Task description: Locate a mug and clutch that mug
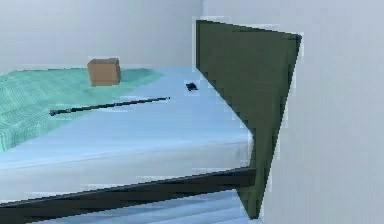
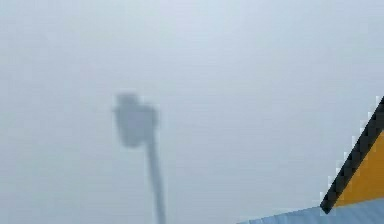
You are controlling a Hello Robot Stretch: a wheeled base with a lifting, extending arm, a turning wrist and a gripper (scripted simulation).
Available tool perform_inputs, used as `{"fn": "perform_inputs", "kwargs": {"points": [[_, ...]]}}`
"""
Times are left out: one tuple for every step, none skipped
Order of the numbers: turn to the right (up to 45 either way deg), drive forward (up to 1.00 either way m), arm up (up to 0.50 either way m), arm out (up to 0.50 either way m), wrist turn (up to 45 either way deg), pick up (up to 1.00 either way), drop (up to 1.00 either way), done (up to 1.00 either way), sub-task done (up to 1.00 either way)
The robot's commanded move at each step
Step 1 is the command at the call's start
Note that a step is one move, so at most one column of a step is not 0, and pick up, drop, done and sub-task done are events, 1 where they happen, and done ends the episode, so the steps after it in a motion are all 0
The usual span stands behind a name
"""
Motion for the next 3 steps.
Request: {"fn": "perform_inputs", "kwargs": {"points": [[0.0, 0.05, 0.0, 0.0, 0.0, 0.0, 0.0, 0.0, 0.0], [-42.0, 0.0, 0.0, 0.0, 0.0, 0.0, 0.0, 0.0, 0.0], [0.0, 0.5, 0.0, 0.0, 0.0, 0.0, 0.0, 0.0, 0.0]]}}
